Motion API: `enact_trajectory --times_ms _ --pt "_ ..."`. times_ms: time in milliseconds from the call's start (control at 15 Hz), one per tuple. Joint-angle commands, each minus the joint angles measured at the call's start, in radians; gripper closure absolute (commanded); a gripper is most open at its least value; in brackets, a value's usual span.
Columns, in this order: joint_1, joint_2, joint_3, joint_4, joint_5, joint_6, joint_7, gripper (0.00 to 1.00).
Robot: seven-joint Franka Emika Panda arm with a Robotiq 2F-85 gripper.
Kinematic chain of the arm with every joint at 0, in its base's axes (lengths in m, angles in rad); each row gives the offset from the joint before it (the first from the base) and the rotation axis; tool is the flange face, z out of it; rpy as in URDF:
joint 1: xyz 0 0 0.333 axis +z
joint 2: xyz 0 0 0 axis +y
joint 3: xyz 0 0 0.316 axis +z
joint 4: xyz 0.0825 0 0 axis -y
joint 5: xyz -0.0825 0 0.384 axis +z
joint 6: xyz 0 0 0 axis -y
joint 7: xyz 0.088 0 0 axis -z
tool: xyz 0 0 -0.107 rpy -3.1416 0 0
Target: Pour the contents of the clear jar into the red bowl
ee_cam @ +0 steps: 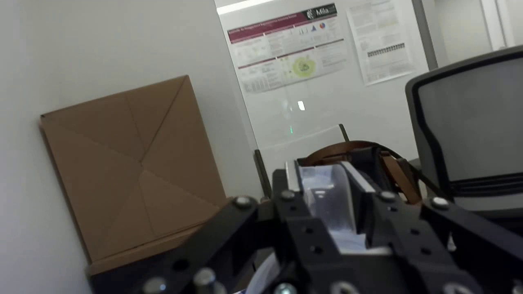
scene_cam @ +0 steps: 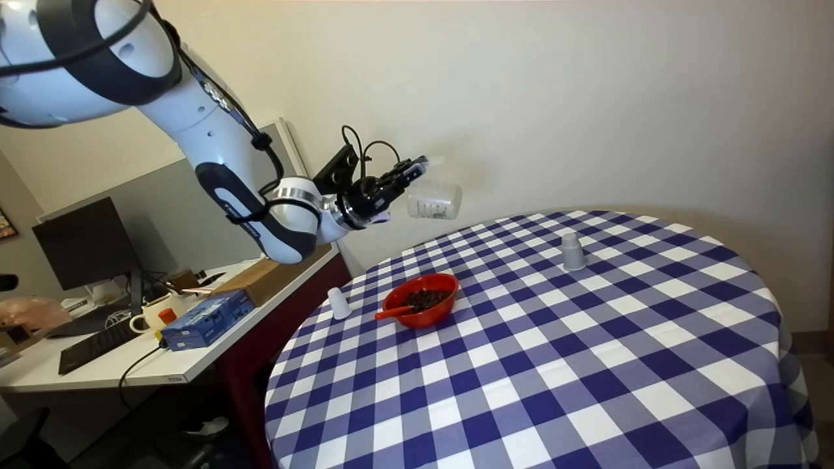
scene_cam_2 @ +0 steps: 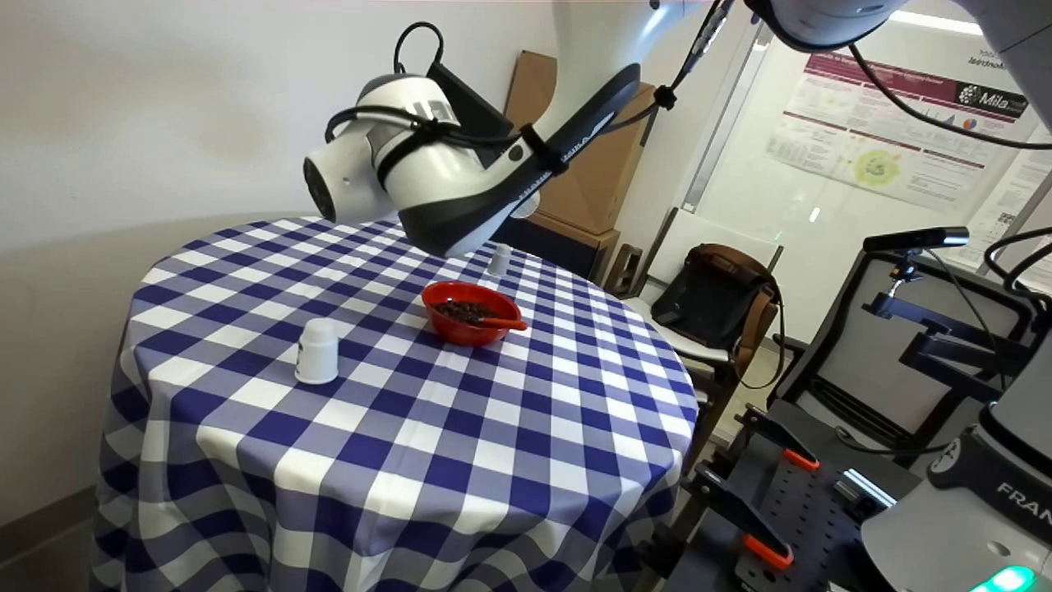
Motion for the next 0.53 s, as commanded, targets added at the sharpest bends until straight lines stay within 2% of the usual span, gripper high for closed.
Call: enact_trajectory --times_ms 0,467 --pt "-0.05 -0.093 0.024 0.013 0.096 0.104 -0.108 0.93" --pt "-0.168 -0.243 0.015 0.013 0.304 0.325 -0.28 0.93"
